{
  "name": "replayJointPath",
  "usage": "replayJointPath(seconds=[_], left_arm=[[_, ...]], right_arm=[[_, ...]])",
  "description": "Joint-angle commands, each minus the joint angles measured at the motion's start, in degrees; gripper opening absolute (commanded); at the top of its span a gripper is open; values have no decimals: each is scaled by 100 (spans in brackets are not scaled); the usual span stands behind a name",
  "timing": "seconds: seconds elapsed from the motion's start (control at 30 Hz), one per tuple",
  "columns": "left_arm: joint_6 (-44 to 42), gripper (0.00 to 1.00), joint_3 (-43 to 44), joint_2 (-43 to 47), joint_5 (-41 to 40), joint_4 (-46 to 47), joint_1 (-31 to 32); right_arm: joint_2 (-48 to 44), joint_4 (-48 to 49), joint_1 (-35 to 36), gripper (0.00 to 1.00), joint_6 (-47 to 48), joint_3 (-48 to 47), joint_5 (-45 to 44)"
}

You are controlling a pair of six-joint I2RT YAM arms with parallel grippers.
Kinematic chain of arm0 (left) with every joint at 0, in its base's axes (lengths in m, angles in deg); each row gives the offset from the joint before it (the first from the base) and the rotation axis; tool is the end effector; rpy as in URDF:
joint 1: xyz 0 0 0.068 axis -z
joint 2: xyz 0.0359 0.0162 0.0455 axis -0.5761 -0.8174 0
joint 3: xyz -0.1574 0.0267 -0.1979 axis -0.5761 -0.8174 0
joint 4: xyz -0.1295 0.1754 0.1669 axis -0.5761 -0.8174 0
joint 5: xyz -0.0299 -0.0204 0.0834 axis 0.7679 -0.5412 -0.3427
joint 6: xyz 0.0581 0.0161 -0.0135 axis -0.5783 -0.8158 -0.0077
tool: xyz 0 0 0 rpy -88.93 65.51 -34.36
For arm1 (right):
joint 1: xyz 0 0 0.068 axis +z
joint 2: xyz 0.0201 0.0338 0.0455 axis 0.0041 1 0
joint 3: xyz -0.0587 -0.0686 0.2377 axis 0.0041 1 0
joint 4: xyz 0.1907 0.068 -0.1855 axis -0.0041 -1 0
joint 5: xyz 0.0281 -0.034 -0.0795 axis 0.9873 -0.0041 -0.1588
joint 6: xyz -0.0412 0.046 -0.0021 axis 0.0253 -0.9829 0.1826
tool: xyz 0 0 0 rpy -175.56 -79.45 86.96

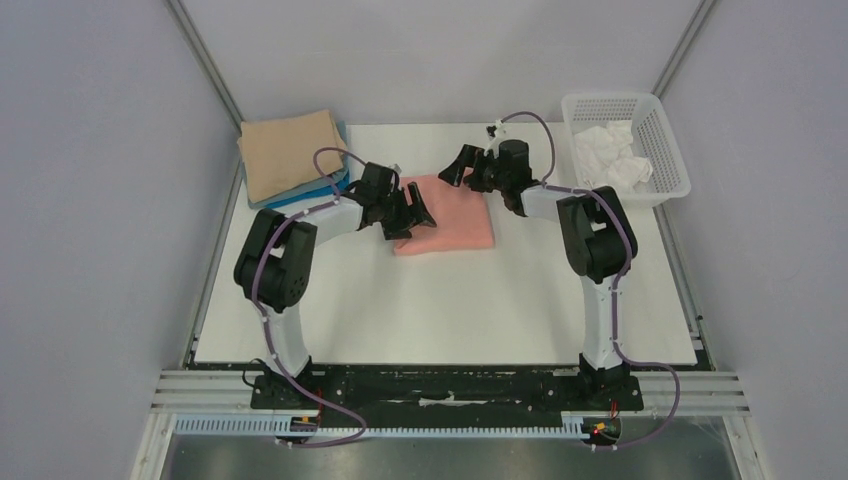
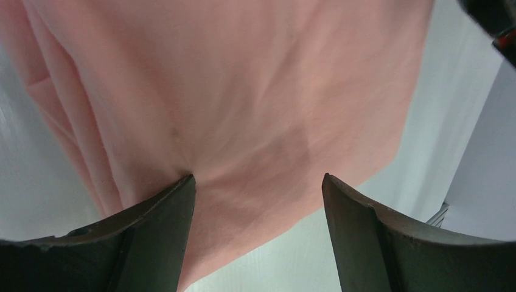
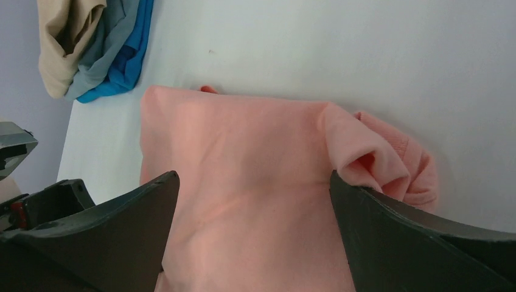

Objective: Fold and stack the t-shirts
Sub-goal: Put the neatly folded tshirt into the corner of the board with the left arm

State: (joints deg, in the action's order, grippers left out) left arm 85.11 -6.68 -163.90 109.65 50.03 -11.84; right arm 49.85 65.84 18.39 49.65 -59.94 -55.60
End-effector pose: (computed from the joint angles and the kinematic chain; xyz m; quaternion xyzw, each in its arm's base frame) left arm 0.3698 -0.1771 0.1218 -0.0731 0.9259 -0.3137 0.1973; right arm 0.4609 0.1708 0.1161 -0.0148 0.8247 0.3834 0.4155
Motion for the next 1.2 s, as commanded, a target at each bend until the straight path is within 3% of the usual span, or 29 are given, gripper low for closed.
replayJointPath(seconds=[0.0,0.2,0.43,0.6,0.83,0.93,1.17], left_arm=[[-228,82,-614,65,116,90,20],[-127,82,-1981,781,-196,286,376],[487,82,-3380,2218,-723,247,1619],[772,83,-3621,3344,-1078,71,2067],[722,87,-3571,4553,-1615,-395,2071],[577,87,-3290,4493,-2263,-788,1941],[156,87,-2575,2960,-2074,-642,1228]], right_arm=[[-92,384,91,98,-119,620,-154],[-1160,973,182,98,-235,2640,-705],[-2389,854,495,98,54,4147,-825],[-3324,415,655,98,217,4645,-1280],[-4591,-590,760,98,655,4678,-2059],[-5111,-789,754,98,727,4689,-2245],[-6193,-1191,760,98,991,5187,-2543]])
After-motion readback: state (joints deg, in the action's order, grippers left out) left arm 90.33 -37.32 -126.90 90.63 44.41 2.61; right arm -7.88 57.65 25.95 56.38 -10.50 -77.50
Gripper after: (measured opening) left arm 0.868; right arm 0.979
